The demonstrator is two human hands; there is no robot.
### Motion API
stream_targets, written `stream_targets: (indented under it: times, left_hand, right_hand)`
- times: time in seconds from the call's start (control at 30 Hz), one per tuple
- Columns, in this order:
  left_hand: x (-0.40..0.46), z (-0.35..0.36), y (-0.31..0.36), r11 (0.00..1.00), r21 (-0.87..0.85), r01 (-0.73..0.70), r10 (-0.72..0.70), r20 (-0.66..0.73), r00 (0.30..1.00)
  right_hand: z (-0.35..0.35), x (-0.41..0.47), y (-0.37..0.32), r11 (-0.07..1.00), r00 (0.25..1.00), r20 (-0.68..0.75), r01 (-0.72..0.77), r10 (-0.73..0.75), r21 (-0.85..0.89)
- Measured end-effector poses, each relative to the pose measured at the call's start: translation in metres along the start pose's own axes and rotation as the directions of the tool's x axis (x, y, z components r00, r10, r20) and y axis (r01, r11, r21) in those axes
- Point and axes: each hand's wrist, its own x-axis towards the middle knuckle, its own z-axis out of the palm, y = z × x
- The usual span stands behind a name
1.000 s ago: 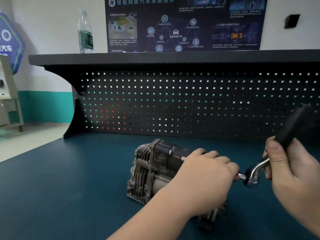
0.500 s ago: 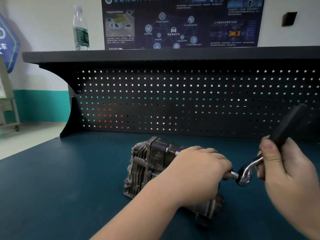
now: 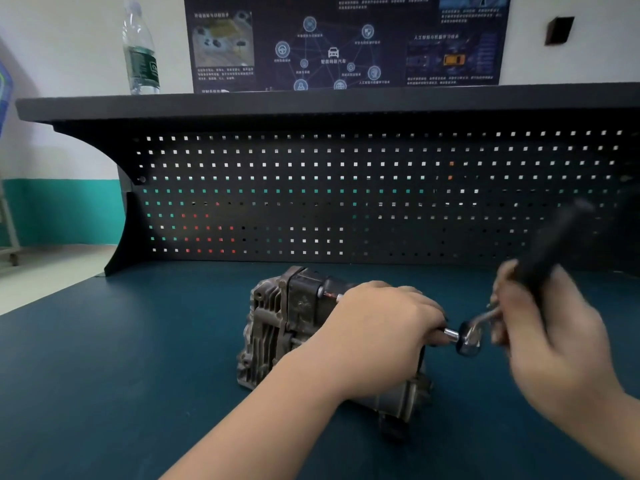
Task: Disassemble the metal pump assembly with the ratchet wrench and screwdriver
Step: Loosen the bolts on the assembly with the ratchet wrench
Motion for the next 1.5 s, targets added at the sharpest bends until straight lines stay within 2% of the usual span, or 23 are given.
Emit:
stream_targets:
  times: [0.03,0.1,0.13,0.2,0.27,0.37,0.43,0.5,0.53,0.6,0.63,0.7,0.77,0.83,0.87,0.93,1.0,1.03,1.1,1.17,1.23,1.33,1.5]
  left_hand:
    - [0.000,0.000,0.000,1.000,-0.013,0.003,-0.003,-0.014,1.000]
    - [0.000,-0.002,-0.001,0.998,-0.060,0.026,-0.029,-0.041,0.999]
    - [-0.001,-0.002,-0.002,0.997,-0.073,0.033,-0.036,-0.043,0.998]
    - [-0.001,-0.002,-0.002,0.999,-0.041,0.019,-0.020,-0.024,0.999]
    - [-0.001,-0.002,-0.001,1.000,-0.023,0.020,-0.021,-0.011,1.000]
    - [0.000,-0.003,-0.001,0.994,-0.059,0.091,-0.092,-0.007,0.996]
    - [-0.001,-0.001,0.000,0.994,-0.017,0.109,-0.109,0.000,0.994]
    - [0.000,0.002,0.000,0.995,0.042,0.091,-0.092,0.023,0.995]
    - [0.001,0.003,0.000,0.995,0.053,0.083,-0.085,0.034,0.996]
    - [0.001,0.003,-0.002,0.997,0.033,0.071,-0.073,0.037,0.997]
    - [0.001,0.003,-0.002,0.998,0.017,0.059,-0.060,0.035,0.998]
    - [0.001,0.002,0.001,0.999,0.023,0.024,-0.025,0.033,0.999]
    - [0.000,0.000,0.002,0.999,0.003,0.053,-0.053,0.022,0.998]
    - [0.000,-0.003,0.000,0.989,-0.089,0.119,-0.119,0.005,0.993]
    - [0.000,-0.004,-0.001,0.986,-0.100,0.136,-0.136,0.008,0.991]
    - [-0.001,-0.002,0.001,0.990,-0.021,0.138,-0.137,0.027,0.990]
    - [-0.001,0.002,0.002,0.991,0.033,0.127,-0.128,0.050,0.990]
    - [-0.001,0.003,0.001,0.992,0.031,0.125,-0.127,0.059,0.990]
    - [0.000,0.002,-0.001,0.993,0.015,0.121,-0.122,0.066,0.990]
    - [0.000,0.000,-0.003,0.995,0.001,0.097,-0.097,0.086,0.992]
    - [0.000,-0.001,-0.001,0.999,0.038,0.029,-0.033,0.116,0.993]
    - [0.001,-0.002,0.000,0.999,0.031,0.031,-0.034,0.096,0.995]
    - [0.000,-0.002,0.002,0.996,0.000,0.088,-0.087,0.058,0.994]
  right_hand:
    - [0.002,0.005,0.001,0.963,0.971,0.002,-0.238,0.240,0.123]
    - [0.005,0.019,0.013,0.601,0.718,0.228,-0.682,0.657,0.417]
    - [0.005,0.022,0.017,0.480,0.629,0.287,-0.755,0.722,0.446]
    - [0.003,0.017,0.019,0.660,0.761,0.227,-0.643,0.608,0.388]
    - [-0.002,0.013,0.012,0.939,0.961,0.118,-0.272,0.252,0.212]
    - [-0.010,0.009,0.010,0.987,0.977,0.144,0.160,-0.158,-0.001]
    - [-0.007,0.005,0.011,0.990,0.986,0.100,0.140,-0.136,-0.033]
    - [0.000,0.007,0.012,0.986,0.987,0.033,-0.157,0.155,0.059]
    - [0.002,0.012,0.014,0.903,0.920,0.069,-0.392,0.386,0.174]
    - [0.005,0.024,0.020,0.511,0.629,0.284,-0.765,0.724,0.391]
    - [0.005,0.026,0.020,0.426,0.556,0.324,-0.815,0.765,0.394]
    - [0.004,0.016,0.020,0.697,0.751,0.235,-0.660,0.617,0.280]
    - [-0.002,0.012,0.009,0.984,0.980,0.111,-0.173,0.166,0.051]
    - [-0.009,0.013,0.003,0.979,0.973,0.152,0.187,-0.174,-0.081]
    - [-0.009,0.011,0.003,0.967,0.966,0.150,0.230,-0.212,-0.109]
    - [-0.005,0.008,0.002,0.989,0.990,0.100,0.105,-0.095,-0.101]
    - [0.002,0.009,0.002,0.975,0.974,0.041,-0.222,0.223,-0.019]
    - [0.004,0.013,0.003,0.899,0.904,0.059,-0.426,0.423,0.096]
    - [0.005,0.023,0.010,0.552,0.647,0.244,-0.753,0.723,0.359]
    - [0.006,0.025,0.012,0.355,0.510,0.347,-0.835,0.787,0.421]
    - [0.008,0.016,0.012,0.565,0.667,0.261,-0.737,0.698,0.371]
    - [0.005,0.013,0.003,0.910,0.937,0.066,-0.349,0.343,0.222]
    - [-0.002,0.010,0.000,0.998,0.997,0.060,0.041,-0.038,-0.040]
